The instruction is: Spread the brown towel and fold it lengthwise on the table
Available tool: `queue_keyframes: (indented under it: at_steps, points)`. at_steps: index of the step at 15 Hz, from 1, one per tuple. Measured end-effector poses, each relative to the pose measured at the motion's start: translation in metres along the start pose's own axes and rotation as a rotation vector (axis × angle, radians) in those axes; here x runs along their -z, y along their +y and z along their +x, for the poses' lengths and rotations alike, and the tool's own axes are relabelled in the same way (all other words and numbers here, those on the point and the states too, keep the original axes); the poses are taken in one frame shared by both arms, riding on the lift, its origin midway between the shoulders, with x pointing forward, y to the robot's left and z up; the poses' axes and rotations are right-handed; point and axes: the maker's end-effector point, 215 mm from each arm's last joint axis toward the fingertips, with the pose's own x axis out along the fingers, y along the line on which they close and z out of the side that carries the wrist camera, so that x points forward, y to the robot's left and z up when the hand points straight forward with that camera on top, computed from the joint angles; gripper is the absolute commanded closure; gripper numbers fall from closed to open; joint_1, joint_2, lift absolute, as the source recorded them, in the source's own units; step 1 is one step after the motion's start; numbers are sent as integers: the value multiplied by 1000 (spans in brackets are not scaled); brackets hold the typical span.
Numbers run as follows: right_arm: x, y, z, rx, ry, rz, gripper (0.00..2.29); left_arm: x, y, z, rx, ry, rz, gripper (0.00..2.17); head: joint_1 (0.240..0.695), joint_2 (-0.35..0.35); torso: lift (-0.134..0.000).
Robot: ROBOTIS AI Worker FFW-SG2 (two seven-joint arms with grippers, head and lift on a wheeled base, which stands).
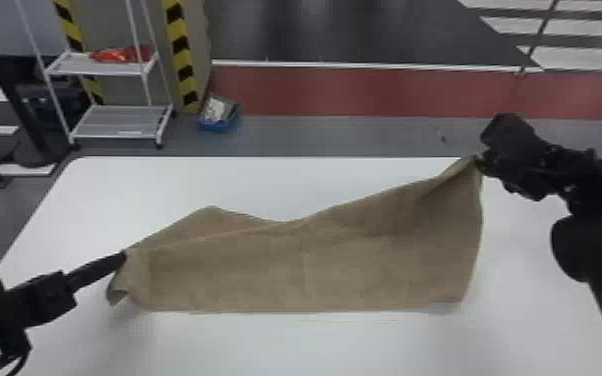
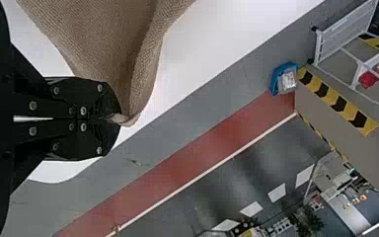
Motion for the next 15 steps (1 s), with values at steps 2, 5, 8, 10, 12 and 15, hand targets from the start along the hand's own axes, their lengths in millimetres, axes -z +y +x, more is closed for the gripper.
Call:
queue_keyframes:
  at_steps: [2, 5, 8, 10, 12, 15]
  points:
    - [-4, -22, 11, 27, 7, 15, 1453, 1, 1, 1, -7, 2, 9, 2145, 695, -47, -124]
    - [-5, -21, 24, 25, 24, 15, -1, 3, 1, 3, -21, 11, 33, 478, 695, -47, -124]
    - [7, -19, 34, 44, 52, 27, 53, 5, 3, 12, -58, 15, 79, -2, 695, -56, -124]
    - [16, -24, 32, 54, 63, 41, 56, 4, 4, 14, -76, 12, 93, 33, 695, -64, -124]
    - [34, -34, 28, 71, 87, 67, 73, -4, 9, 10, -89, -8, 100, 33, 695, -75, -124]
    - [52, -41, 22, 77, 98, 126, 80, -16, 15, 1, -103, -37, 103, 36, 695, -84, -124]
